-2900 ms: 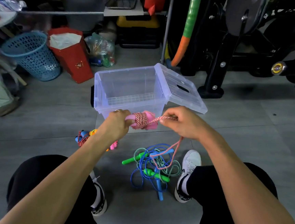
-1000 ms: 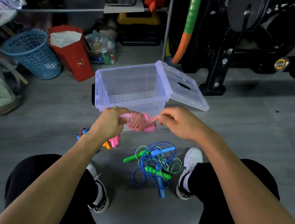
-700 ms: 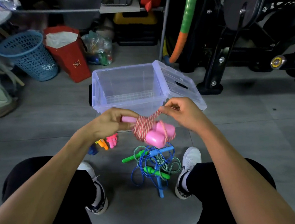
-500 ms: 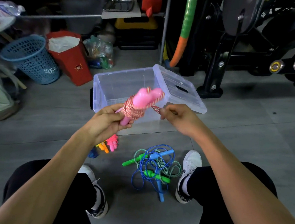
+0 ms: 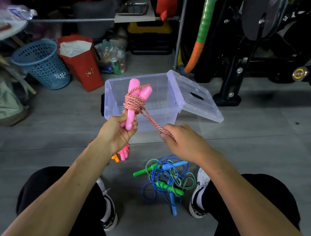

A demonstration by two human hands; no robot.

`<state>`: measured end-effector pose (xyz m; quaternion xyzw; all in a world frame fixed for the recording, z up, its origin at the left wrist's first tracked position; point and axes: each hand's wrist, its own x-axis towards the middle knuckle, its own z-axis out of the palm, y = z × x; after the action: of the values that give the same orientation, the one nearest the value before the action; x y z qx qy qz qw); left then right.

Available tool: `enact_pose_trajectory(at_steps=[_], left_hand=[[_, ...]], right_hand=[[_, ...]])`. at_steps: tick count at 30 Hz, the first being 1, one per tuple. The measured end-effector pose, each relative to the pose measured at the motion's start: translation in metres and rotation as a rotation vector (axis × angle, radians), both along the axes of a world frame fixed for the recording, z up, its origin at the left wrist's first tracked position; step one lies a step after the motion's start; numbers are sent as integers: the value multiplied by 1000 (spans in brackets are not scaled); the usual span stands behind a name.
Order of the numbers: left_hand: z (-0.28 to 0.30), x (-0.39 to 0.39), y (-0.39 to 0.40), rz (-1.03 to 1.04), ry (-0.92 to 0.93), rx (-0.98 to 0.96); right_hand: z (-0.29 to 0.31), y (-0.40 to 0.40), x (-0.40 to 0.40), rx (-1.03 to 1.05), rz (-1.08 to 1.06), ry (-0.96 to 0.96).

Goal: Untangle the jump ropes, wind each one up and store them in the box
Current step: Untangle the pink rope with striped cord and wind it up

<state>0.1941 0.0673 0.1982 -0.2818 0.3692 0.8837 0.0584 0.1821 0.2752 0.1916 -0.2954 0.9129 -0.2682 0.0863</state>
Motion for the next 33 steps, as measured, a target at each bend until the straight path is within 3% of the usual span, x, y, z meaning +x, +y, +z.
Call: enact_pose_trajectory(at_steps=[3, 6, 10, 18, 23, 30, 33], left_hand=[[-3, 0, 5, 5, -20, -57], [-7, 1, 12, -94, -11, -115], [-6, 1, 21, -182, 11, -148], [2, 0, 27, -310, -13, -99], [1, 1, 30, -324, -36, -106], [0, 1, 30, -292, -43, -108], [0, 2, 30, -293, -44, -114]], right_hand=[[9, 0, 4, -92, 10, 170], [15, 0, 3, -332, -78, 250], [25, -2, 0, -704, -212, 152], [32, 10, -22, -1131, -552, -127], [33, 6, -25, -1114, -565, -231], [27, -5, -19, -876, -489, -143], [19, -7, -19, -732, -490, 7]])
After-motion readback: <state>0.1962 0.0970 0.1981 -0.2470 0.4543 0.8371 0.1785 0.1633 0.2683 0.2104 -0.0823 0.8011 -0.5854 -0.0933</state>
